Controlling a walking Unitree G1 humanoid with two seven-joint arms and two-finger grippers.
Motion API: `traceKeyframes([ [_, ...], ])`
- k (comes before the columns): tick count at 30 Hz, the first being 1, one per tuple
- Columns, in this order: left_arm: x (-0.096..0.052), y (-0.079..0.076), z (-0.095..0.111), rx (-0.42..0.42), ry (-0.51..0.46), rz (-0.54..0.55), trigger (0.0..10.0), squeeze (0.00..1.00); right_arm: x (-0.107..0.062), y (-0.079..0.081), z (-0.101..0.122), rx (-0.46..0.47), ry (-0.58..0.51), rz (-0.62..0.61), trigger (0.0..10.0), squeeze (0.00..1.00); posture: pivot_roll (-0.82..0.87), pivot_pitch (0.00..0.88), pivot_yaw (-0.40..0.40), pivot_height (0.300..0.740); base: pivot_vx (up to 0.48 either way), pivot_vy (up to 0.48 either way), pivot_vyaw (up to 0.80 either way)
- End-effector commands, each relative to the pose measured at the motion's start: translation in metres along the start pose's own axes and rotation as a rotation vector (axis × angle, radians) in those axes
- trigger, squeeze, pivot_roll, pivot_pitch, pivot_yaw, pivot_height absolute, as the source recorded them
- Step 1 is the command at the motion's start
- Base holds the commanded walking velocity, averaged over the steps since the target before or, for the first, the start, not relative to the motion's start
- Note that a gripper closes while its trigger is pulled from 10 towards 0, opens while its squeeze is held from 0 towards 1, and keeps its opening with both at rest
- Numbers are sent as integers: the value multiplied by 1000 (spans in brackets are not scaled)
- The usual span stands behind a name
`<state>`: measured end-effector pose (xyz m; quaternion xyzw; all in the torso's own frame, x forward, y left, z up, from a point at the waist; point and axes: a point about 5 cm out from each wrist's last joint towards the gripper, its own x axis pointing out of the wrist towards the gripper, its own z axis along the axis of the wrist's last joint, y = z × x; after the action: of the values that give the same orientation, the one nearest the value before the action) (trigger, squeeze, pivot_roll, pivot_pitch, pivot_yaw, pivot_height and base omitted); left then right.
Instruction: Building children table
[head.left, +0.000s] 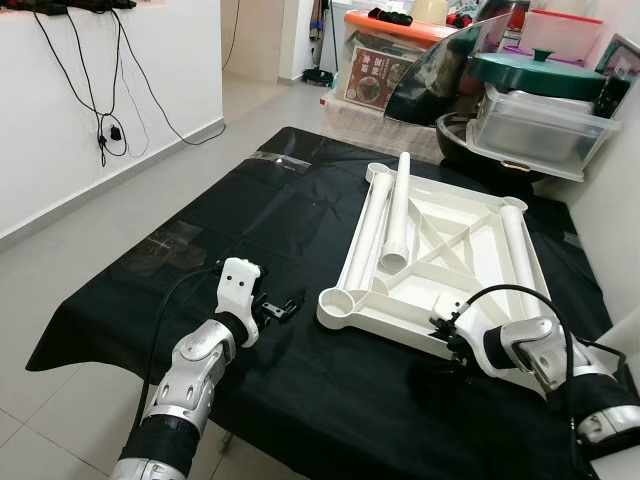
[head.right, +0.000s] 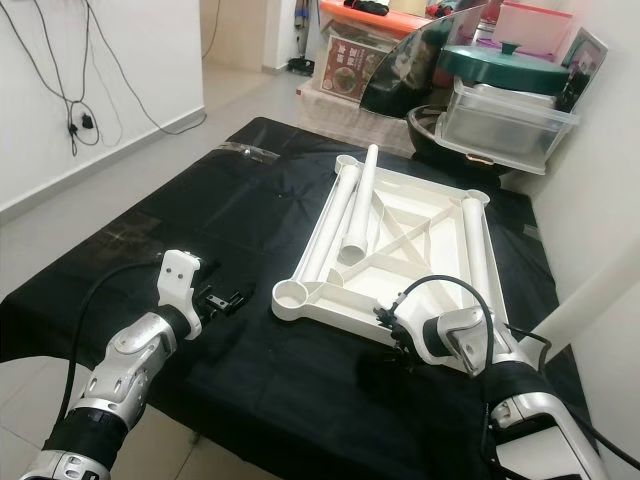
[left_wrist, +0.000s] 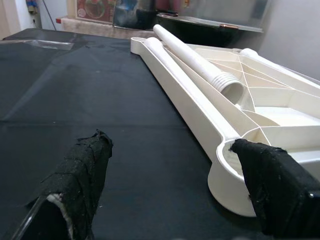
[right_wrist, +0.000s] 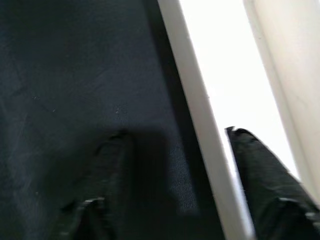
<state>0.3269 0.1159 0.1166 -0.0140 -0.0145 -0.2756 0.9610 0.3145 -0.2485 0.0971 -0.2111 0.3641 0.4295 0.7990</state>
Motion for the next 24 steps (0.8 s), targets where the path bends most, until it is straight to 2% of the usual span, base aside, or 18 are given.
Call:
traceKeyframes([
  [1,0,-2,-5,2,17,-3,10000,0,10,19,-21,27,80,141,0,0,174,0,-162,740,0,0,0],
  [3,-1,1,-4,1,12,13,10000,0,2,34,-12,-58,36,240,0,0,166,0,-162,740,0,0,0],
  [4,-1,1,-4,1,12,13,10000,0,2,34,-12,-58,36,240,0,0,166,0,-162,740,0,0,0],
  [6,-1,6,-3,3,8,45,10000,0,-8,56,-3,-153,-7,311,0,0,158,0,-161,740,0,0,0],
  [7,-1,6,-3,3,8,45,10000,0,-8,56,-3,-153,-7,311,0,0,158,0,-161,740,0,0,0],
  [8,-2,8,-4,0,9,60,10000,0,-12,67,1,-191,-19,332,0,0,150,0,-158,740,0,0,0],
  [9,-2,8,-4,0,9,60,10000,0,-12,67,1,-191,-19,332,0,0,150,0,-158,740,0,0,0],
  [10,-2,9,-4,-2,13,67,10000,0,-15,79,4,-220,-34,349,0,0,140,0,-154,740,0,0,0],
  [11,-2,10,-5,-4,19,68,10000,0,-15,95,9,-241,-68,348,10000,0,128,0,-149,740,0,0,0],
  [12,-2,10,-6,-4,23,68,10000,0,-15,105,13,-250,-92,345,10000,0,125,0,-149,740,0,0,0],
  [14,-2,9,-7,-4,25,67,10000,0,-16,111,15,-254,-107,342,10000,0,125,0,-149,740,0,0,0],
  [17,-1,7,-9,-7,32,61,10000,0,-12,121,25,-191,-181,242,10000,0,112,0,-144,740,0,0,0],
  [18,-1,7,-9,-7,32,61,10000,0,-12,121,25,-191,-181,242,10000,0,112,0,-144,740,0,0,0],
  [19,0,3,-11,-11,44,51,10000,0,-7,122,28,-126,-229,121,10000,0,104,0,-138,740,0,0,0],
  [20,0,3,-11,-11,44,51,10000,0,-7,122,28,-126,-229,121,10000,0,104,0,-138,740,0,0,0],
  [22,1,1,-13,-9,53,41,10000,0,-4,114,27,-46,-246,-7,10000,0,96,0,-131,740,0,0,0],
  [23,1,1,-13,-9,53,41,10000,0,-4,114,27,-46,-246,-7,10000,0,96,0,-131,740,0,0,0],
  [24,2,1,-14,-9,54,39,10000,0,-3,109,27,-10,-246,-70,10000,0,96,0,-131,740,0,0,0],
])
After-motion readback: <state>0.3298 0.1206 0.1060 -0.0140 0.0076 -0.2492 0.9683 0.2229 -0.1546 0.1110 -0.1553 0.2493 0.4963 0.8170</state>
